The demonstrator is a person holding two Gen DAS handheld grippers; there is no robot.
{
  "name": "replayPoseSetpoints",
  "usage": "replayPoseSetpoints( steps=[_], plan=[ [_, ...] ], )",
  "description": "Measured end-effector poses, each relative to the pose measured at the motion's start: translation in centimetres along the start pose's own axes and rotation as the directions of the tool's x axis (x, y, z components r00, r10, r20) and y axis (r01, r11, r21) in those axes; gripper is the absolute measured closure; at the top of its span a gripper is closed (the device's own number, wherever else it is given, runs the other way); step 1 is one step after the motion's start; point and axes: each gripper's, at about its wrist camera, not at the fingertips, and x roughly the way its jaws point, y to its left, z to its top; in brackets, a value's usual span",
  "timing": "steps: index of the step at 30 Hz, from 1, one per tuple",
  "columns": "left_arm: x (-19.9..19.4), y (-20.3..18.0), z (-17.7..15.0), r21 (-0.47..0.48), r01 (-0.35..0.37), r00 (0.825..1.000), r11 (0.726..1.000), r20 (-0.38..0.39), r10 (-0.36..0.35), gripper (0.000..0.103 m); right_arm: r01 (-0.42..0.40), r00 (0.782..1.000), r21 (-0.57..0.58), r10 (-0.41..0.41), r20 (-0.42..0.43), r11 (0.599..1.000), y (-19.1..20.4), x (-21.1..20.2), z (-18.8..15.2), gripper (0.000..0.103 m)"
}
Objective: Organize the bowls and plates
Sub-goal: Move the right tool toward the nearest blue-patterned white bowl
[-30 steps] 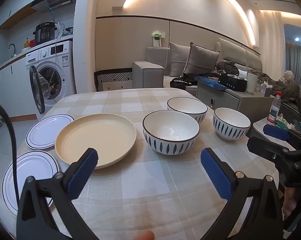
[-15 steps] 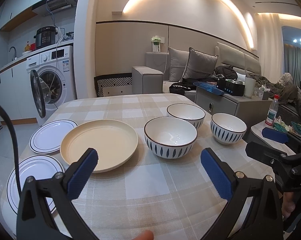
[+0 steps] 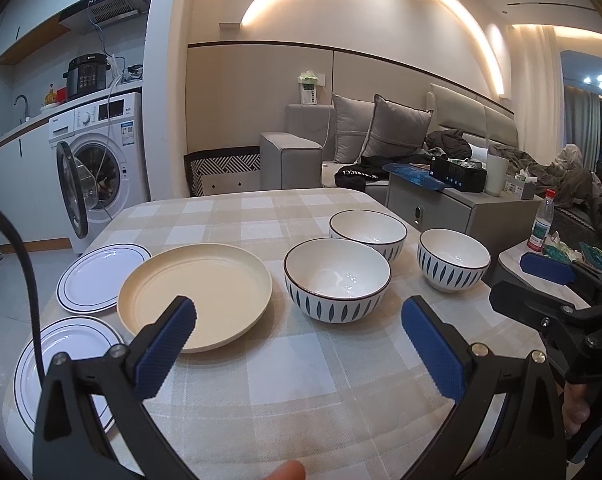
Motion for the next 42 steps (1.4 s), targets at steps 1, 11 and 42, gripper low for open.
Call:
replayPoseSetpoints(
  steps=[1,11,42],
  plan=[
    [0.1,0.0,0.0,-0.001,-0.001,1.000,1.000,0.001,0.001,0.000,-0.004,1.000,0.001,0.004,-0.001,1.000,0.0,0.1,0.1,0.000],
    [1.3,0.9,0.8,-0.037,-0.030,1.000,0.999,0.005,0.030,0.000,-0.024,1.000,-0.016,0.024,-0.017,1.000,-0.1,1.2,1.0,0.000],
    [6.5,2.3,2.8,0.012,0.015,0.998,1.000,-0.069,-0.014,0.000,-0.054,0.990,0.032,0.058,-0.127,0.998,-1.4,7.1,3.7,0.000]
  ],
)
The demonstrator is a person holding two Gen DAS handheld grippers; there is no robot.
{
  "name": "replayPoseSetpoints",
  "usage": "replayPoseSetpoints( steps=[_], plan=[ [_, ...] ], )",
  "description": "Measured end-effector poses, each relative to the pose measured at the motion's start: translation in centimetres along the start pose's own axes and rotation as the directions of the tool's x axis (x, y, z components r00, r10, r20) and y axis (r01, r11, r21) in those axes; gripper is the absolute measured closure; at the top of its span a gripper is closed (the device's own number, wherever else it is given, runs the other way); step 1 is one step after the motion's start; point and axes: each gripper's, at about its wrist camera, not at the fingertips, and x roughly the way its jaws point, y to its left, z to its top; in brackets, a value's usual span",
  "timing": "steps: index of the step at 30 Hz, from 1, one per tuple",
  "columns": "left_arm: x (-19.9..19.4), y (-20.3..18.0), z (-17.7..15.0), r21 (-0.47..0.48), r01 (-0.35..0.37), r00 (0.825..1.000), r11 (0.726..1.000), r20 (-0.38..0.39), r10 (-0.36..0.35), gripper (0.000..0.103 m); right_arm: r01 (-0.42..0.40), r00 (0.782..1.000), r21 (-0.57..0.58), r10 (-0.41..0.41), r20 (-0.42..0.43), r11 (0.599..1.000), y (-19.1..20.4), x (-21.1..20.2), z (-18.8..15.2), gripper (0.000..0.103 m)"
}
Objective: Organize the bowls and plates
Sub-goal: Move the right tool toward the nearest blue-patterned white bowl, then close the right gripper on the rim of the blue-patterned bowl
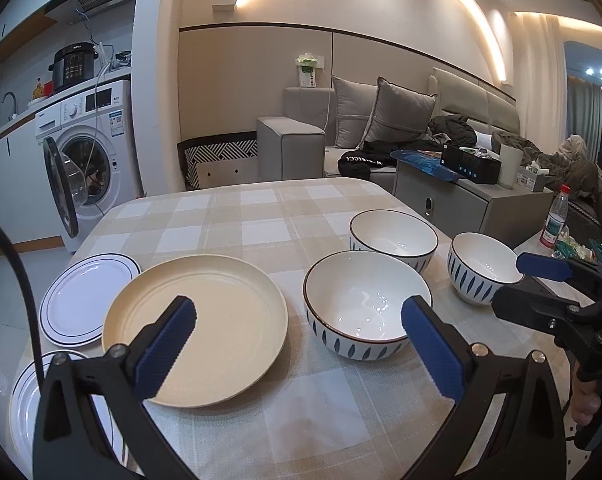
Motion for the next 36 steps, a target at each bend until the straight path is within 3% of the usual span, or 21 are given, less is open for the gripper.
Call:
replayPoseSetpoints(
  steps=[9,24,36],
  plan=[
    [3.1,0.0,0.5,0.004,0.001,0.999,1.000,-0.052,-0.001,0.001,0.050,0.999,0.017,-0.050,0.000,0.999,-1.7,0.4,0.4,0.001],
    [6.2,-1.3,0.6,0.046,0.005,0.995,0.999,-0.100,0.000,0.005,0.198,0.979,0.111,-0.201,0.020,0.974,-9.4,-1.2,0.9,0.003],
    [8.0,-1.8,0.8,0.059,-0.010,0.991,0.998,-0.129,0.018,0.008,0.224,0.974,0.160,-0.224,-0.014,0.961,-12.7,0.0,0.4,0.010]
  ],
)
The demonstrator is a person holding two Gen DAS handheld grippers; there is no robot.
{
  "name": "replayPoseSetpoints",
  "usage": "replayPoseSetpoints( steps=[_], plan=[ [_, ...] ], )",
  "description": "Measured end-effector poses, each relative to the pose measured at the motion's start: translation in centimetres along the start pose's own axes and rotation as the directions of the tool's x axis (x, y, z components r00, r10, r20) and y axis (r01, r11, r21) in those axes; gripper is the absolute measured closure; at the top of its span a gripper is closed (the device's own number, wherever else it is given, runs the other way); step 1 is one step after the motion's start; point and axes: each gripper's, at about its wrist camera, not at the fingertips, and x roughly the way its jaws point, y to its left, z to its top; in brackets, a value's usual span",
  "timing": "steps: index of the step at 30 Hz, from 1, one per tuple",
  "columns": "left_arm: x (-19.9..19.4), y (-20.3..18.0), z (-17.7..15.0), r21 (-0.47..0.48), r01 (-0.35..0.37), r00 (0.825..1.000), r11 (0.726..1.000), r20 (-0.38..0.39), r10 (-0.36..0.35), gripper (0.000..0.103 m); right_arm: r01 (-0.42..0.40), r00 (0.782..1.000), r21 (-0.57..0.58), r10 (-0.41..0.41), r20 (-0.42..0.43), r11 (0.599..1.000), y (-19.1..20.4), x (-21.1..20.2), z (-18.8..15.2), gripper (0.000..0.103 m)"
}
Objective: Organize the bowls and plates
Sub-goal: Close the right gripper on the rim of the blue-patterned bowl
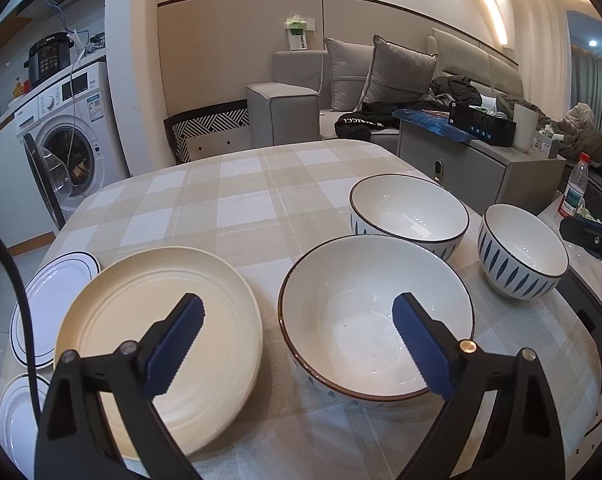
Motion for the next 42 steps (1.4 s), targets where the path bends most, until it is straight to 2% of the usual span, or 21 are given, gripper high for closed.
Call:
replayPoseSetpoints(
  steps=[10,18,24,29,33,35,42],
  plan=[
    [-2.0,-2.2,1.2,0.034,0.027,0.998,0.999,0.060,-0.029,0.008,0.021,0.999,0.025,-0.020,-0.037,0.999,-2.7,1.6,-0.4,0.016],
    [-3.1,-7.1,2.7,0.078,0.109,0.990,0.991,0.082,-0.116,0.008,0.008,0.999,0.014,-0.008,-0.042,1.000,-3.6,1.7,-0.3,0.016],
    [-1.7,-11.1,3.0,0.103,0.169,0.984,0.980,0.037,-0.174,0.019,-0.010,0.998,-0.010,0.009,-0.058,1.000,-4.3,1.6,-0.1,0.016],
    [-0.4,-13.3,3.3,0.092,0.210,0.978,0.973,-0.001,-0.211,0.037,-0.022,0.997,-0.036,0.019,-0.077,0.999,-4.7,1.7,0.0,0.018],
    [0.8,-14.6,3.4,0.083,0.227,0.974,0.970,-0.027,-0.225,0.040,-0.032,0.996,-0.055,0.027,-0.090,0.998,-4.8,2.0,0.2,0.019],
    [1.6,-15.2,3.5,0.077,0.226,0.974,0.971,-0.051,-0.223,0.047,-0.038,0.995,-0.056,0.033,-0.095,0.998,-4.9,2.3,0.2,0.019],
    [3.4,-16.2,3.3,0.052,0.238,0.966,0.970,-0.121,-0.230,0.056,-0.055,0.991,-0.032,0.051,-0.124,0.998,-5.1,3.9,0.3,0.030]
  ],
)
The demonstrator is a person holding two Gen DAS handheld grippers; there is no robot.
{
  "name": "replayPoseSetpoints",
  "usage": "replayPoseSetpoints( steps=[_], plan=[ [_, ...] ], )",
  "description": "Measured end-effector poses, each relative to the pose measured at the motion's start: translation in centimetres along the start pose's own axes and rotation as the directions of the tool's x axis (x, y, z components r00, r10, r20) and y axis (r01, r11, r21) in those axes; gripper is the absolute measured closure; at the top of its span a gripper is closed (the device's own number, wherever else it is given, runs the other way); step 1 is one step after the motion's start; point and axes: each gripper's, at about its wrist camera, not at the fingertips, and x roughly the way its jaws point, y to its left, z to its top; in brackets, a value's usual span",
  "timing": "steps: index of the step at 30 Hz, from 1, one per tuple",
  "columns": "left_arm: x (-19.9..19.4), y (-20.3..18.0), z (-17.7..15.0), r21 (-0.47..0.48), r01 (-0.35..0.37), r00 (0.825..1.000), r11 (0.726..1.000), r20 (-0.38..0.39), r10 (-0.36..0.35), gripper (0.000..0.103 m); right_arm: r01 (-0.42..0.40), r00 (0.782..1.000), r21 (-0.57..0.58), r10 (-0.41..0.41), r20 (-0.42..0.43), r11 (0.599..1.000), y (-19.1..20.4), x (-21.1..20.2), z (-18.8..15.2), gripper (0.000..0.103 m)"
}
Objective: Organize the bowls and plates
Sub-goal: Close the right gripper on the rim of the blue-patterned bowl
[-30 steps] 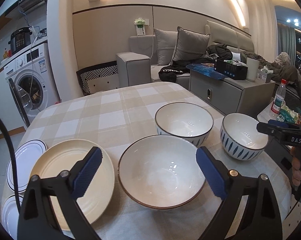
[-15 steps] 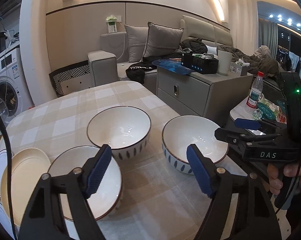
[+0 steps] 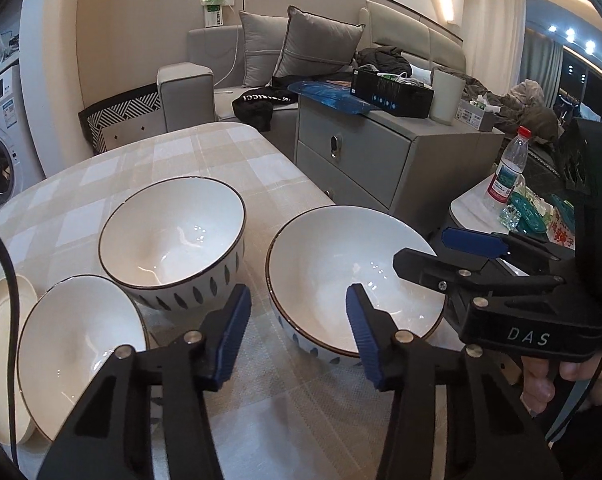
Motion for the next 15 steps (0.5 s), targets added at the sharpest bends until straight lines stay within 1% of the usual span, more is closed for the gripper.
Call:
replayPoseSetpoints(
  steps=[1,5,9,10,12,14,15],
  plan=[
    [0.1,0.0,-0.1,-0.004,0.002,1.000,1.000,-0.006,-0.002,0.059,-0.002,1.000,0.001,0.002,-0.003,1.000,0.0,0.3,0.1,0.031],
    [0.8,0.0,-0.1,-0.013,0.011,1.000,1.000,-0.025,-0.011,0.066,0.000,1.000,0.002,0.001,-0.029,1.000,0.2,1.6,0.4,0.045],
    [1.2,0.2,-0.2,-0.024,0.009,1.000,1.000,-0.025,-0.010,0.068,-0.013,0.998,0.011,0.014,-0.058,1.000,0.1,2.6,0.2,0.060],
    [1.2,0.3,-0.2,-0.031,0.011,1.000,0.999,-0.028,-0.012,0.069,-0.024,0.998,0.016,0.025,-0.057,1.000,0.2,2.6,0.2,0.061],
    [1.3,0.5,-0.1,-0.037,0.012,0.999,0.999,-0.033,-0.013,0.070,-0.038,0.998,0.018,0.039,-0.057,0.999,0.4,2.7,0.2,0.068],
    [1.4,0.5,0.0,-0.032,0.009,0.999,0.999,-0.036,-0.010,0.071,-0.051,0.997,0.024,0.052,-0.064,0.998,0.6,2.9,0.1,0.070],
    [1.4,0.5,0.0,-0.030,0.006,0.999,1.000,-0.037,-0.007,0.071,-0.057,0.996,0.025,0.058,-0.069,0.998,0.7,3.0,0.1,0.073]
  ],
)
